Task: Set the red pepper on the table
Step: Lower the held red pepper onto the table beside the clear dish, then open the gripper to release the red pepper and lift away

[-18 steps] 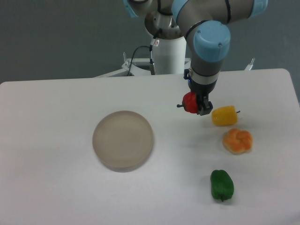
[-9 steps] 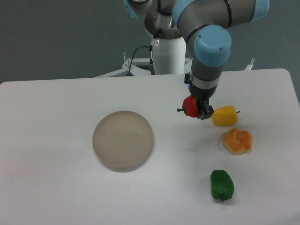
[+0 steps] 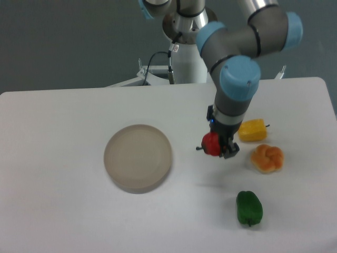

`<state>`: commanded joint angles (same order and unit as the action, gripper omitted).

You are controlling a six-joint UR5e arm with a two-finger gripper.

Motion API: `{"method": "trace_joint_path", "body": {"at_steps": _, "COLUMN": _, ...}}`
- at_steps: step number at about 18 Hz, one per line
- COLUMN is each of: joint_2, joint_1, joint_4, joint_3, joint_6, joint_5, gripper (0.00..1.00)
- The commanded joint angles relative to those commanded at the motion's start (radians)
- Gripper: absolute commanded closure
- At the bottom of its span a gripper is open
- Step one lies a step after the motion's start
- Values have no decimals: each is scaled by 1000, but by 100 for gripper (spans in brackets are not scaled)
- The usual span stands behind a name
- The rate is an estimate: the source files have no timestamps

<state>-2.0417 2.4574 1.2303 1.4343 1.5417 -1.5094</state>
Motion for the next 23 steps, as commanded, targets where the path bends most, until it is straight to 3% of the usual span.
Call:
{"method": "trace_joint_path", "body": {"at_steps": 4, "joint_2": -6, "joint_1": 0, "joint_4": -38, "joint_3": 81, "joint_6": 14, "joint_5": 0, "gripper": 60}}
{"method": "trace_joint_path", "body": {"at_steps": 7, "joint_2": -5, "joint_1": 0, "joint_4": -119, "joint_3": 143, "joint_6": 18, "joint_5": 1, "gripper": 57}}
{"method": "trace_joint_path", "body": {"at_steps": 12, "joint_2": -37, "joint_1": -8, "joint_4": -130, "joint_3": 132, "joint_6": 17, "joint_5": 5, "gripper": 53}}
{"method": "trace_joint_path", "body": {"at_steps": 17, "joint_2": -40, "joint_1": -8, "joint_4": -129, "joint_3": 127, "joint_6": 72, "joint_5": 5, "gripper": 13}}
{"method": "trace_joint_path", "body": {"at_steps": 20, "joint_2": -40, "joint_1": -8, "joint_4": -127, "joint_3": 126, "joint_6": 71, "joint_5": 5, "gripper": 0}}
{"method": "trace_joint_path", "body": {"at_steps": 23, "joint_2": -40, "joint_1": -11, "joint_4": -124, "joint_3": 124, "joint_6": 55, "joint_5": 6, "gripper": 0}}
